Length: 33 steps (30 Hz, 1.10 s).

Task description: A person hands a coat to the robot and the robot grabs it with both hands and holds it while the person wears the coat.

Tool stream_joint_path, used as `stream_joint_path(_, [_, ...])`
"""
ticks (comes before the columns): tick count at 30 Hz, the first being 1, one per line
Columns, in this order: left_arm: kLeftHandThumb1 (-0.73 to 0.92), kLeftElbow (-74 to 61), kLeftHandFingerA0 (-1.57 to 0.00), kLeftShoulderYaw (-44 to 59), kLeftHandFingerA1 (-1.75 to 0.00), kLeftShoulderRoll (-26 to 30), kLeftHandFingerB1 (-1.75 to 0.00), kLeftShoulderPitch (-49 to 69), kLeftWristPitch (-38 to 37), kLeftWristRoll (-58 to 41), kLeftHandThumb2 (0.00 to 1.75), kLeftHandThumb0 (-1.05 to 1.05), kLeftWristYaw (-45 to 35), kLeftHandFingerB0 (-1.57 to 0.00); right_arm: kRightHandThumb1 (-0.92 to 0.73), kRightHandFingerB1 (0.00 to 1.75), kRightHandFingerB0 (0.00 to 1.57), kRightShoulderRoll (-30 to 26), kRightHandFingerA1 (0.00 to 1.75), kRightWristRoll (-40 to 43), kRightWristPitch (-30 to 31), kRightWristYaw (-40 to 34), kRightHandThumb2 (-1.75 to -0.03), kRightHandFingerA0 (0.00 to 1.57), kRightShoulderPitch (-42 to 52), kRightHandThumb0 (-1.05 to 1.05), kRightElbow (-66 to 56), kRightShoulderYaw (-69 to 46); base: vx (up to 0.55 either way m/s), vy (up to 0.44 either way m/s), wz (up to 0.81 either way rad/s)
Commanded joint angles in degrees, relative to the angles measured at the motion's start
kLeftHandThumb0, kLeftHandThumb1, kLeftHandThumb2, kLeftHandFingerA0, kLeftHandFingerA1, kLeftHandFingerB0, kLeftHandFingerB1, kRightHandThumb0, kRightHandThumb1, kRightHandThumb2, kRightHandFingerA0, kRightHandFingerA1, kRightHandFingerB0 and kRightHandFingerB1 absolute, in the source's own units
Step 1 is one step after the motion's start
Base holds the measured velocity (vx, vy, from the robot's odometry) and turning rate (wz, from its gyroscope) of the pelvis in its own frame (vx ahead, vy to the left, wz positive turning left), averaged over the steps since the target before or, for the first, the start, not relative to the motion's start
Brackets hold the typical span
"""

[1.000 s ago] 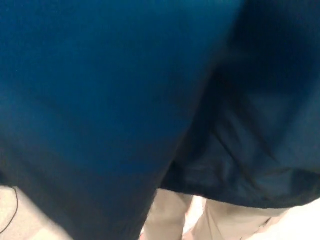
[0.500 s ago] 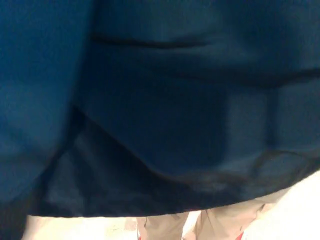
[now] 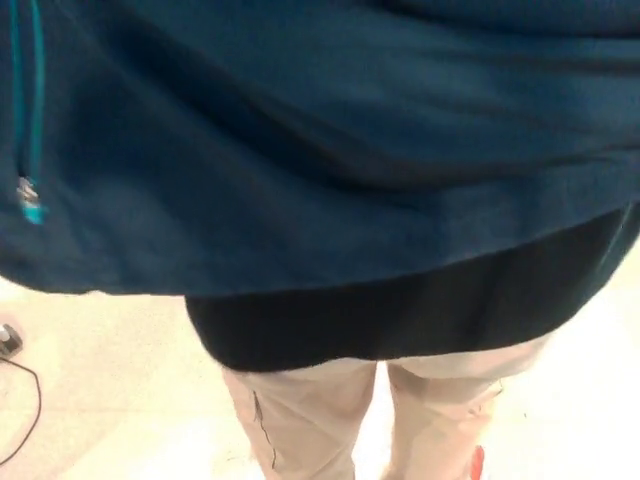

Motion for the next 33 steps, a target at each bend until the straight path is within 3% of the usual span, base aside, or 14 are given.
stream_joint_path(1, [0.8, 0.68, -0.94, 0.09, -1.75, 1.12, -1.64, 0.06, 1.99, 1.19, 0.64, -0.48, 0.2, -0.75, -0.85, 1.64, 0.62, -2.29, 1.75, -0.04, 2.82, -1.62, -0.66, 0.83, -0.51, -0.44, 0.3, -0.85, 0.0, 0.0, 0.0])
stream_joint_path(8, [0.85, 0.64, -0.91, 1.74, -1.75, 1.05, -1.55, 0.41, 1.2, -0.48, 0.65, -0.5, -0.77, -0.76, -0.86, 1.63, 0.6, -2.09, 1.75, 0.42, 3.38, -1.2, -0.65, 0.81, -0.44, -0.45, 0.35, -1.68, 0.0, 0.0, 0.0])
stream_joint_path(9, [0.91, 0.58, -0.48, 2.23, -0.75, 1.05, -0.53, 0.67, 1.51, -0.8, 0.66, -0.72, -0.52, -0.5, -0.83, 1.14, 0.63, -1.9, 1.47, 1.6, 3.57, -0.21, -0.69, 0.71, -0.42, -0.61, 0.33, -2.76, 0.0, 0.0, 0.0])
stream_joint_path(10, [0.91, 0.57, -0.48, 2.14, -0.75, 1.1, -0.53, 0.83, 2.17, -0.44, 0.66, -0.72, -0.13, -0.5, -0.83, 1.14, 0.63, -1.77, 1.47, 2.77, 3.52, 0.88, -0.69, 0.71, -0.4, -0.61, 0.29, -3.85, 0.0, 0.0, 0.0])
stream_joint_path(11, [0.76, 0.57, -0.3, 2.41, -0.61, 1.06, -0.46, 1.15, 2.54, -0.48, 1.13, -0.8, 0.16, -0.23, -0.87, 0.46, 0.57, -1.66, 0.87, 3.49, 3.5, 2.44, -0.66, 0.6, -0.36, -0.69, 0.29, -4.64, 0.0, 0.0, 0.0])
stream_joint_path(12, [0.68, 0.54, -0.04, 4.19, -0.22, 0.6, -0.31, 1.94, 2.56, -2.19, 1.09, -0.84, 0.33, -0.1, -0.75, 0.31, 0.16, -1.57, 0.32, 4.09, 3.78, 6.28, -1.1, 0.0, -0.51, -0.89, 0.35, -5.42, 0.0, 0.0, 0.0])
stream_joint_path(13, [0.73, 0.43, 0.0, 7.26, -0.08, -0.13, -0.22, 2.63, 1.68, -5.26, 1.11, -0.96, -0.59, -0.13, -0.75, 0.09, 0.0, -1.64, 0.07, 4.02, 4.12, 9.92, -1.12, 0.0, -0.85, -0.92, 0.41, -5.66, 0.0, 0.0, 0.0])
stream_joint_path(15, [0.9, 0.18, 0.0, 9.42, 0.0, -0.54, -0.24, 2.42, 2.2, -6.37, 0.81, -0.9, -3.88, 0.0, -0.8, 0.0, 0.0, -1.75, 0.01, 4.64, 3.28, 11.89, -1.11, 0.0, -0.81, -1.02, 0.23, -6.69, 0.0, 0.0, 0.0])
stream_joint_path(18, [0.77, -0.2, 0.0, 11.04, -0.19, -1.01, -0.16, 1.94, 4.49, -6.16, 1.14, -0.96, -7.22, -0.05, -0.81, 0.0, 0.0, -1.67, 0.04, 6.31, 1.92, 12.44, -1.11, 0.0, 0.16, -1.04, -0.27, -8.95, 0.0, 0.0, 0.0])
stream_joint_path(19, [0.91, -0.28, 0.0, 11.33, 0.0, -0.96, -0.27, 1.97, 4.62, -6.08, 0.67, -0.9, -7.15, -0.06, -0.82, 0.0, 0.0, -1.66, 0.04, 6.5, 1.62, 12.23, -1.12, 0.0, 0.35, -1.05, -0.46, -9.37, 0.0, 0.0, 0.0])
stream_joint_path(20, [0.75, -0.68, 0.0, 13.1, -0.23, -0.8, -0.16, 2.33, 3.12, -7.62, 1.08, -0.99, -7.37, -0.05, -0.82, 0.0, 0.0, -1.71, 0.04, 7.47, 0.53, 11.56, -1.11, 0.0, 0.9, -1.04, -0.84, -10.59, 0.0, 0.0, 0.0])
stream_joint_path(28, [0.9, -3.52, 0.0, 18.2, 0.0, 1.89, -0.24, 5.3, -3.49, -10.31, 0.82, -0.87, -7.36, 0.0, -0.86, 0.0, 0.0, -3.12, 0.04, 9.54, -2.63, 9.68, -1.17, 0.0, 4.15, -1.05, -3.49, -13.79, 0.0, 0.0, 0.0])
stream_joint_path(30, [0.9, -5.76, 0.0, 16.11, -0.12, 4.13, -0.01, 7.87, -2.09, -6.93, 1.23, -1.03, -2.65, -0.05, -0.86, 0.0, 0.0, -4.18, 0.02, 11.29, -6.3, 9.25, -1.18, 0.0, 7.64, -1.03, -6.12, -15.23, 0.0, 0.0, 0.0])
stream_joint_path(33, [0.9, -10.37, 0.0, 17.17, -0.07, 7.45, -0.02, 13.59, -5.53, -8.14, 1.18, -1.0, -1.36, -0.02, -0.85, 0.0, 0.0, -5.61, 0.03, 15.32, -12.92, 9.55, -1.17, 0.0, 14.49, -1.01, -11.76, -18.6, 0.0, 0.0, 0.0])
